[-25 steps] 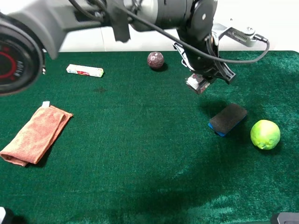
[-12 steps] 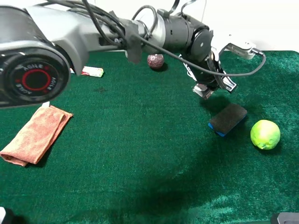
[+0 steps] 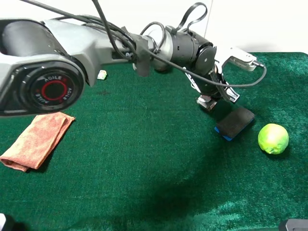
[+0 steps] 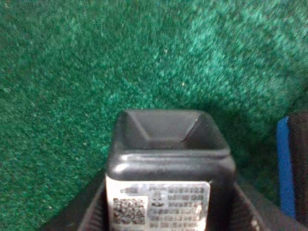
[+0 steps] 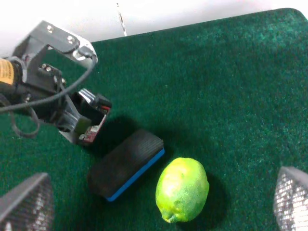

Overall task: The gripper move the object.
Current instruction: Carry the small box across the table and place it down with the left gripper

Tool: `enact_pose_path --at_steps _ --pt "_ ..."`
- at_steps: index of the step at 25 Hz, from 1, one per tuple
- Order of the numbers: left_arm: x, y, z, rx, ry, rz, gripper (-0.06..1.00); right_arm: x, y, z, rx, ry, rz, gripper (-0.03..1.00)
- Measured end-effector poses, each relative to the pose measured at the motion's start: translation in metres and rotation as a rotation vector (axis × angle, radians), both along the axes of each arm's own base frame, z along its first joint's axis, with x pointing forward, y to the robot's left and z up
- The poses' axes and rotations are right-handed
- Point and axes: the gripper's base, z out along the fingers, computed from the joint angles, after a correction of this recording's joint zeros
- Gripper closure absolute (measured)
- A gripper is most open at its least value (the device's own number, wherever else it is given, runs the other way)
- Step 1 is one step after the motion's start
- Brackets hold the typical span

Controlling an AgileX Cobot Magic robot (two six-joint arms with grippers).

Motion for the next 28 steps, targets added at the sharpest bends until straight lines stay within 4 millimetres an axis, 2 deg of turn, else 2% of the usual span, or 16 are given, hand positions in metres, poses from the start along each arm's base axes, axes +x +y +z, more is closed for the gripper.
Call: enact_pose_path --at_steps 13,14,17,19,22,28 --pt "-0.0002 -0.0006 -0.0015 -0.001 -0.001 -0.001 0.46 0.0 0.0002 0.0 0.002 0.0 0.001 0.27" --pt "-0.0002 -0.0006 -0.0015 -0.001 -0.001 -0.001 0.43 0.0 0.0003 0.0 0.003 0.0 0.002 0.27" --pt "-0.0002 -0.0005 -0.002 -0.001 0.0 -0.001 0.22 0.0 0.0003 0.0 0.003 0.0 0.002 0.27" --pt "-0.0002 -0.0005 -0.002 -0.002 0.001 0.002 0.13 0.0 0.0003 0.0 0.003 0.0 0.002 0.27" --pt "-0.0002 -0.0005 -0.002 -0.002 0.001 0.002 0.09 0.0 0.0003 0.0 0.003 0.0 0.002 0.27" --pt "-0.0026 -0.0023 -0.002 -0.002 0.001 -0.004 0.08 0.0 0.0003 0.0001 0.004 -0.001 0.002 0.27"
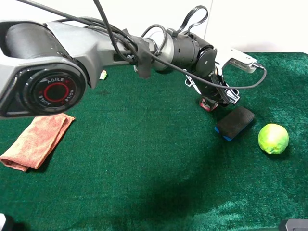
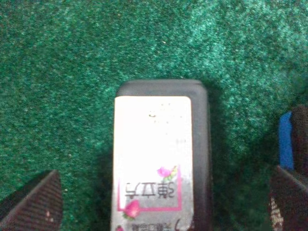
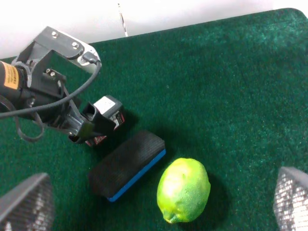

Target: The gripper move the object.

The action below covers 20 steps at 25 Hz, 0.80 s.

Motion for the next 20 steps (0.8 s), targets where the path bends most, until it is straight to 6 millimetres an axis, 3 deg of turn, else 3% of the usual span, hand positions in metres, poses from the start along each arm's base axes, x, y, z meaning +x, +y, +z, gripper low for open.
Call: enact_pose_path --at_steps 4,8,20 --pt "-0.002 0.0 0.0 0.013 0.01 -0.003 0.08 0.0 0.0 0.0 0.0 0.0 0.0 0.27" --pt "-0.005 0.004 0.013 0.048 0.033 -0.001 0.08 0.0 0.0 0.0 0.0 0.0 0.0 0.27" --pt "-0.023 0.03 0.109 0.114 0.075 0.005 0.08 0.0 0.0 0.0 0.0 0.0 0.0 0.27"
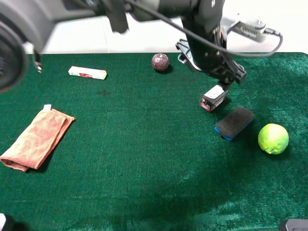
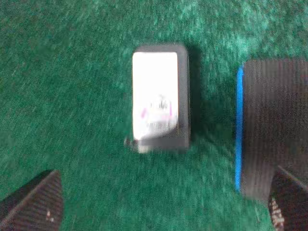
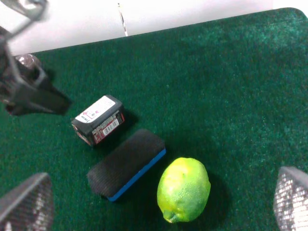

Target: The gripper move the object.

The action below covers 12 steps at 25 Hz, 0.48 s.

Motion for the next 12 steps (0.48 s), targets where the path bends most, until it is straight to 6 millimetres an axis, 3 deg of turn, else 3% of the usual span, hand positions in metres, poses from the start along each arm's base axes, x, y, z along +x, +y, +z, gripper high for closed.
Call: enact_pose_path --at_steps 12 --pt "-0.033 0.045 0.082 0.131 0.096 0.012 0.08 0.0 0.0 0.0 0.0 0.001 0.0 0.27"
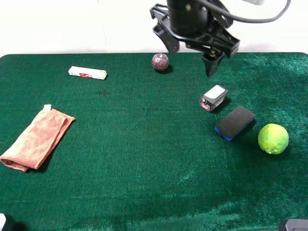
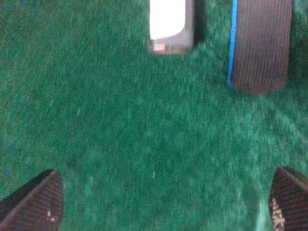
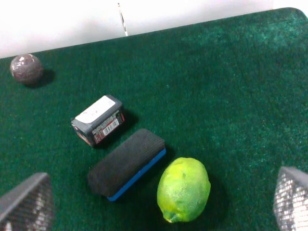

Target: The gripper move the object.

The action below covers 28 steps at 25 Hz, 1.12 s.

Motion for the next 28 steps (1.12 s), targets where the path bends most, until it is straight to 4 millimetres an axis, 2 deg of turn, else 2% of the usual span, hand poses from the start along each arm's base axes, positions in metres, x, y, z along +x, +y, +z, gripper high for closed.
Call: enact_pose_path --at_steps 11,15,22,28 --pt "-0.013 0.018 0.046 -0.066 -0.055 -0.001 0.11 0.0 0.0 0.0 0.0 0.0 0.0 0.27" --pt "-0.023 0.031 0.057 -0.075 -0.062 -0.001 0.11 0.0 0.0 0.0 0.0 0.0 0.0 0.27" --pt "-0.05 0.067 0.064 -0.045 -0.038 0.0 0.11 0.0 0.0 0.0 0.0 0.0 0.0 0.27" --pt "-0.079 0.106 0.07 -0.032 -0.028 0.001 -0.01 0.0 0.0 0.0 0.0 -0.001 0.0 0.27"
